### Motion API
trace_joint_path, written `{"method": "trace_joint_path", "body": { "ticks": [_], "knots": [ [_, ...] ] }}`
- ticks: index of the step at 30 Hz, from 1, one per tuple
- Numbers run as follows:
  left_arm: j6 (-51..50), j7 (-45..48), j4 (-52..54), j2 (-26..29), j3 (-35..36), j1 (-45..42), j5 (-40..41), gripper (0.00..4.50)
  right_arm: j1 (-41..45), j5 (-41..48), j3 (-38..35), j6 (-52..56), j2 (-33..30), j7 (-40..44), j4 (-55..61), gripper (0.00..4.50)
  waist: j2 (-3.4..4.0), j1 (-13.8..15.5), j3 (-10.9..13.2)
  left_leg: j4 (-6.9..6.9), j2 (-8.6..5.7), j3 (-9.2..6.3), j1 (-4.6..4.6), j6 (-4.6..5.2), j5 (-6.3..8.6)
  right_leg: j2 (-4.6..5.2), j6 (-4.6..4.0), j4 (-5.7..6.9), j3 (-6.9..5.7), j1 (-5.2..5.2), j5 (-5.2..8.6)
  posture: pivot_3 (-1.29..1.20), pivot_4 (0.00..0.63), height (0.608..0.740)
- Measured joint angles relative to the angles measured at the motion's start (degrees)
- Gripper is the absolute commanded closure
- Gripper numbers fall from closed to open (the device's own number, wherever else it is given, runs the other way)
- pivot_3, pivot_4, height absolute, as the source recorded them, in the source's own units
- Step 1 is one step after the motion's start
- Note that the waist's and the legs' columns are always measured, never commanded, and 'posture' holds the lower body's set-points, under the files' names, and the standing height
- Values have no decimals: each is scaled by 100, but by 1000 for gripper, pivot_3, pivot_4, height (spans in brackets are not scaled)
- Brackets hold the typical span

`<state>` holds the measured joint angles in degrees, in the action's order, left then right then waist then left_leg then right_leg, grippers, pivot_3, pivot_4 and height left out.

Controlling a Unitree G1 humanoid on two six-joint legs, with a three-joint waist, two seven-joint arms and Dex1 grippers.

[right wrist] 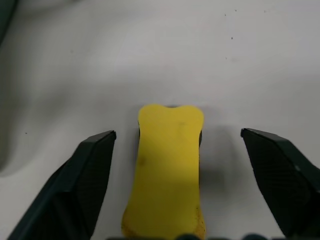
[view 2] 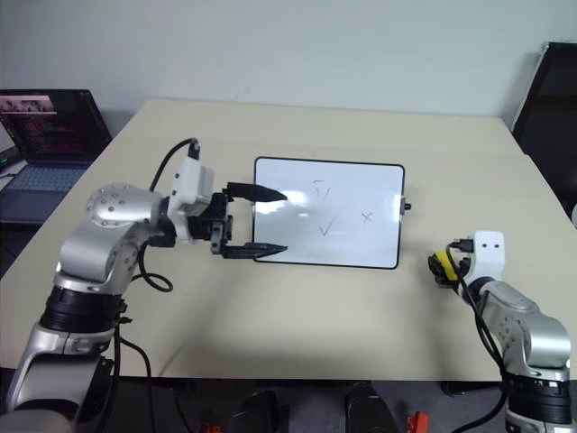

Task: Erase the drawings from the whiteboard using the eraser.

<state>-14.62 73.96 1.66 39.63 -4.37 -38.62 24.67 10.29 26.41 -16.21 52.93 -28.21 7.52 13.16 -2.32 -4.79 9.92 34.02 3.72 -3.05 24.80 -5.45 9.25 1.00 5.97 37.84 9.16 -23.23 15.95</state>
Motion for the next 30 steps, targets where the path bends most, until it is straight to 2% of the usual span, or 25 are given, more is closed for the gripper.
{"method": "trace_joint_path", "body": {
  "ticks": [5,7,15,19,22,25,30],
  "knots": [
    [-7,-57,9,0,0,4,-1,0,17,-66,8,0,44,32,-15,2785,0,0,0,0,0,-1,0,0,0,0,1,2,-2,0,0,0,150,740],
    [-13,-74,10,0,0,5,-1,0,36,-71,7,0,74,36,-15,3304,0,-1,0,0,0,-3,0,0,0,0,0,3,-4,0,0,0,150,740],
    [-341,-314,163,35,32,284,20,0,-30,-150,4,-115,214,41,77,3317,1,-11,0,0,1,-7,0,1,-1,0,0,8,-9,1,0,0,150,740],
    [-834,-738,653,210,346,1112,125,0,-636,-126,-31,-245,275,148,834,3317,6,-12,3,-8,2,-15,0,0,0,0,-5,13,-17,0,16,0,150,740],
    [-1163,-1290,1175,186,547,1848,144,0,-1137,-13,-35,-714,599,361,1590,3318,7,-6,4,-10,4,-24,1,-1,1,0,-11,18,-27,0,23,0,150,740],
    [-1308,-1737,1513,-7,589,2297,146,0,-1415,-66,271,-1268,849,491,2086,3318,6,2,3,1,3,-24,0,-1,0,1,-42,18,-28,3,37,0,150,740],
    [-1210,-2333,1571,-237,723,2555,65,0,-1574,-471,940,-1876,983,522,2229,3320,6,3,3,15,2,-23,-4,1,-3,4,-57,17,-27,6,20,0,150,740]
  ]
}}
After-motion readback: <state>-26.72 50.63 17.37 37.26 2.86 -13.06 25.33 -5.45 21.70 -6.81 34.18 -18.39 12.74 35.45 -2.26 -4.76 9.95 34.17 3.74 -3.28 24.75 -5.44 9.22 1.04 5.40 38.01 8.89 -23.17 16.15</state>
